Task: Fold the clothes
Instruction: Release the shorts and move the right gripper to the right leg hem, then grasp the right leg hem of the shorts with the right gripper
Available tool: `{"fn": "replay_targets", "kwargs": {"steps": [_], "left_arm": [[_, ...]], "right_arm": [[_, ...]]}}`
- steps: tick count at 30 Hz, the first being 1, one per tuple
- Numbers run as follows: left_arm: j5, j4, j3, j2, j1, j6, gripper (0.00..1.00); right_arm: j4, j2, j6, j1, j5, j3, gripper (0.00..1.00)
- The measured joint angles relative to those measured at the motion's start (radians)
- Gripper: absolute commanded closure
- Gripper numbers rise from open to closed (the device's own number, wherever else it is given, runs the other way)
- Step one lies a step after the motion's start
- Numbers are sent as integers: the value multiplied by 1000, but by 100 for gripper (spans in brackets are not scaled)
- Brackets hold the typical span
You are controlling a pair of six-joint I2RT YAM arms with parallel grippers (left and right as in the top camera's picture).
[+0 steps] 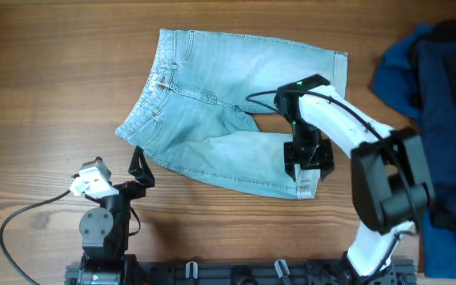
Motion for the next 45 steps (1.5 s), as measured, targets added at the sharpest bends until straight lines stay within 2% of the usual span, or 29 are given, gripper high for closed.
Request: {"fn": "replay_targets", "kwargs": {"steps": [1,2,6,10,11,12,13,14,17,20,25,29,34,38,45], "left_arm": [[0,0,0,0,0,0,0],[0,0,0,0,0,0,0],[0,0,0,0,0,0,0],[0,0,0,0,0,0,0],[0,0,0,0,0,0,0],[0,0,0,0,0,0,0],[0,0,0,0,0,0,0],[0,0,0,0,0,0,0],[0,0,0,0,0,0,0],[0,0,0,0,0,0,0],[0,0,0,0,0,0,0],[0,0,0,0,0,0,0],[0,0,0,0,0,0,0],[0,0,0,0,0,0,0],[0,0,0,0,0,0,0]], "right_arm": [[7,-50,3,0,0,41,3],[13,-81,-3,0,4,71,0],[43,-250,9,-54,45,164,1],[101,-253,-20,-239,-16,160,0],[129,-253,-39,-286,-64,152,3],[153,-253,-57,-341,-129,146,12],[170,-253,-72,-388,-182,138,27],[181,-253,-85,-441,-241,129,35],[235,-253,-104,-521,-346,78,44],[346,-252,-103,-562,-447,-39,43],[557,-249,6,-601,-550,-228,40],[708,-250,127,-607,-587,-294,40],[792,-250,228,-607,-607,-383,40],[813,-250,261,-607,-636,-400,41],[944,-250,349,-607,-690,-495,45]]}}
